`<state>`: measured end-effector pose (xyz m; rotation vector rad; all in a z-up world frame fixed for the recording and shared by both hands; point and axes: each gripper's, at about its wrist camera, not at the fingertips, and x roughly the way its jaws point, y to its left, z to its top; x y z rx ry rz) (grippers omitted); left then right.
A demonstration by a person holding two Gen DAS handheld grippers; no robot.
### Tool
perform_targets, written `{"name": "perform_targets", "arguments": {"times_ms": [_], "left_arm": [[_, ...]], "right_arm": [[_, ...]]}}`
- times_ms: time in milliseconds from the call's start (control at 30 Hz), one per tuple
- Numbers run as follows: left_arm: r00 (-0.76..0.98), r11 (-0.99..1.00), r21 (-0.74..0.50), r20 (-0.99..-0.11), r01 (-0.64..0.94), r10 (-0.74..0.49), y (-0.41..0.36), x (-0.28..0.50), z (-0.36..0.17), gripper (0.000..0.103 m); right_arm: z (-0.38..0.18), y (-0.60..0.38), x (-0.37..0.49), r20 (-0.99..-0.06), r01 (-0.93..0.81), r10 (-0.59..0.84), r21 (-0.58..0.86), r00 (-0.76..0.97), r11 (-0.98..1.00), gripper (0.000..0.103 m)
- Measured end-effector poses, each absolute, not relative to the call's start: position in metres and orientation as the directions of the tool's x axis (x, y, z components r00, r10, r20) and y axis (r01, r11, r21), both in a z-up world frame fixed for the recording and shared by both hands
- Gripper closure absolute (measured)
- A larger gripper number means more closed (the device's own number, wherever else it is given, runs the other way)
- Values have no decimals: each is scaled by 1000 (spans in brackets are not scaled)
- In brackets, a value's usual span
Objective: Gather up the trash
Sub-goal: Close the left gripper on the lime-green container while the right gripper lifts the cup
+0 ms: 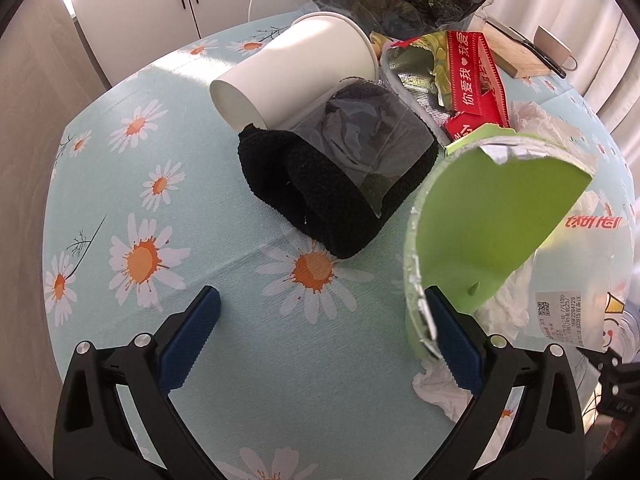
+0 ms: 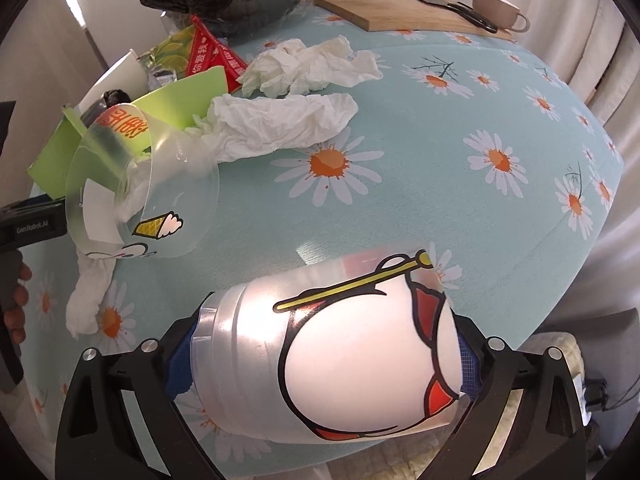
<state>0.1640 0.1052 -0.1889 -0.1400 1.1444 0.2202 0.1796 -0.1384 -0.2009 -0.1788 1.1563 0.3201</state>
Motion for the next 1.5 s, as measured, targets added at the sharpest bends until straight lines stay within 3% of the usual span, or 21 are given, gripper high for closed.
{"name": "perform_targets", "arguments": {"times_ms": [100, 267, 367, 467, 967, 1500], "left_arm": [[396, 975, -7, -915, -221, 83, 103, 160, -185, 24], [392, 979, -75, -920, -188, 5, 103, 152, -176, 73], [393, 963, -174, -916, -205, -82, 113, 145, -175, 89], [404, 966, -170, -911, -194, -79, 114, 137, -171, 98], [461, 962, -136, -887, -236, -13, 121, 97, -147, 100], [593, 931, -245, -804, -271, -39, 138, 80, -87, 100]], "right_arm": [[-195, -143, 186, -917, -334, 193, 71, 348, 940, 36], [-189, -154, 181, -912, -356, 272, 155, 307, 922, 36], [-177, -155, 176, -899, -376, 300, 171, 318, 911, 36], [-164, -152, 175, -888, -402, 325, 182, 324, 897, 36], [-114, -172, 124, -826, -431, 393, 208, 404, 878, 36], [-73, -171, 108, -755, -507, 455, 189, 473, 841, 36]]}}
